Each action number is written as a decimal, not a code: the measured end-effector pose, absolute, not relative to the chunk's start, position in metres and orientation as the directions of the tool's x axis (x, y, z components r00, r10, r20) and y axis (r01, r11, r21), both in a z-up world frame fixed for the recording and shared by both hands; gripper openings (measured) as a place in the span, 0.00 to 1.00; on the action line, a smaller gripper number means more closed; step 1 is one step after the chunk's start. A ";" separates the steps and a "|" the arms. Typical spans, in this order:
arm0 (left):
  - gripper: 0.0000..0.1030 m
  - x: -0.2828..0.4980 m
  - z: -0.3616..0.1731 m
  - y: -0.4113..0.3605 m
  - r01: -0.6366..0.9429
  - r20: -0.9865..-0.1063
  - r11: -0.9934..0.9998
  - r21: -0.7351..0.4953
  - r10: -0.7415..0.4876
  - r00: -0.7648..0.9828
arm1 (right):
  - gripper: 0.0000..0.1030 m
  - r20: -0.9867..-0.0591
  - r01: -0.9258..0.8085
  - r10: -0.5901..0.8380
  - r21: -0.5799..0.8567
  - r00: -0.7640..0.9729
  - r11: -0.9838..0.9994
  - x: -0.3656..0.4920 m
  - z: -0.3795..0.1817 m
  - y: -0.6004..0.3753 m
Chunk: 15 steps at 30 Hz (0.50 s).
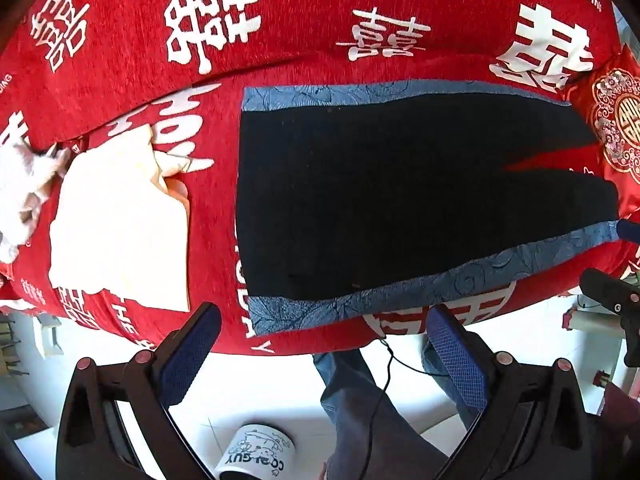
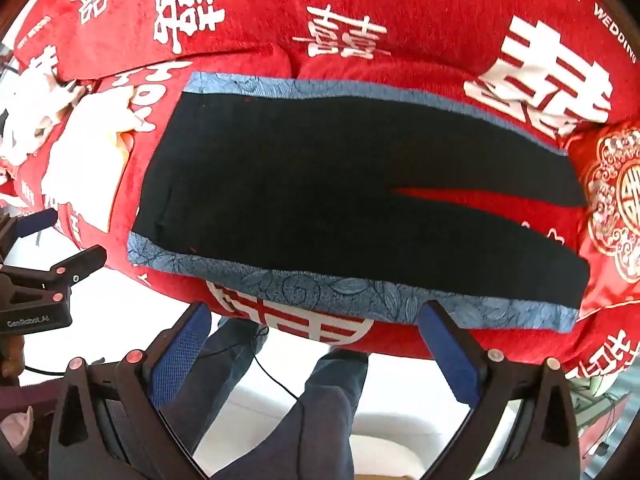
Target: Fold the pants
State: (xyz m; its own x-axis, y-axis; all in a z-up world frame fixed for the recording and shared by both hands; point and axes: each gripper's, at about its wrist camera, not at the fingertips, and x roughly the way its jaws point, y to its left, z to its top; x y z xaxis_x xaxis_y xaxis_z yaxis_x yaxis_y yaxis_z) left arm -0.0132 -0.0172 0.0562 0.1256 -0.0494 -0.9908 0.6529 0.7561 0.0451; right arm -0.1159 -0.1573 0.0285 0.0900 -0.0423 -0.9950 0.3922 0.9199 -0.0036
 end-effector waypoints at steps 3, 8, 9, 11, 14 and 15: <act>1.00 -0.013 0.059 -0.021 0.658 -0.990 0.751 0.045 -0.055 0.130 | 1.00 -0.994 0.385 -0.052 -0.012 0.094 0.923 -0.114 0.032 -0.158; 1.00 -0.014 0.063 -0.028 0.676 -0.987 0.735 0.057 -0.060 0.148 | 1.00 -0.993 0.376 -0.066 -0.024 0.098 0.926 -0.115 0.035 -0.158; 1.00 -0.018 0.064 -0.028 0.678 -0.986 0.733 0.060 -0.061 0.154 | 1.00 -0.993 0.376 -0.066 -0.024 0.099 0.926 -0.115 0.035 -0.158; 1.00 -0.020 0.065 -0.029 0.684 -0.985 0.727 0.068 -0.060 0.162 | 1.00 -0.993 0.377 -0.067 -0.026 0.096 0.926 -0.115 0.035 -0.158; 1.00 -0.021 0.067 -0.030 0.688 -0.983 0.721 0.080 -0.058 0.175 | 1.00 -0.993 0.377 -0.066 -0.026 0.094 0.926 -0.115 0.035 -0.157; 1.00 -0.022 0.067 -0.030 0.689 -0.982 0.720 0.083 -0.058 0.178 | 1.00 -0.994 0.377 -0.063 -0.025 0.091 0.926 -0.115 0.034 -0.157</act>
State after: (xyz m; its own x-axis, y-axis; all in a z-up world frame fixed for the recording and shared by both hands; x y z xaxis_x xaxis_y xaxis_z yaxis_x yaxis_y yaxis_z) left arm -0.0215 -0.0300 0.0674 0.1785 -0.0577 -0.9823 0.6887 0.7203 0.0828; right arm -0.1148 -0.1565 0.0339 0.0911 -0.0634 -0.9938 0.3767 0.9260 -0.0245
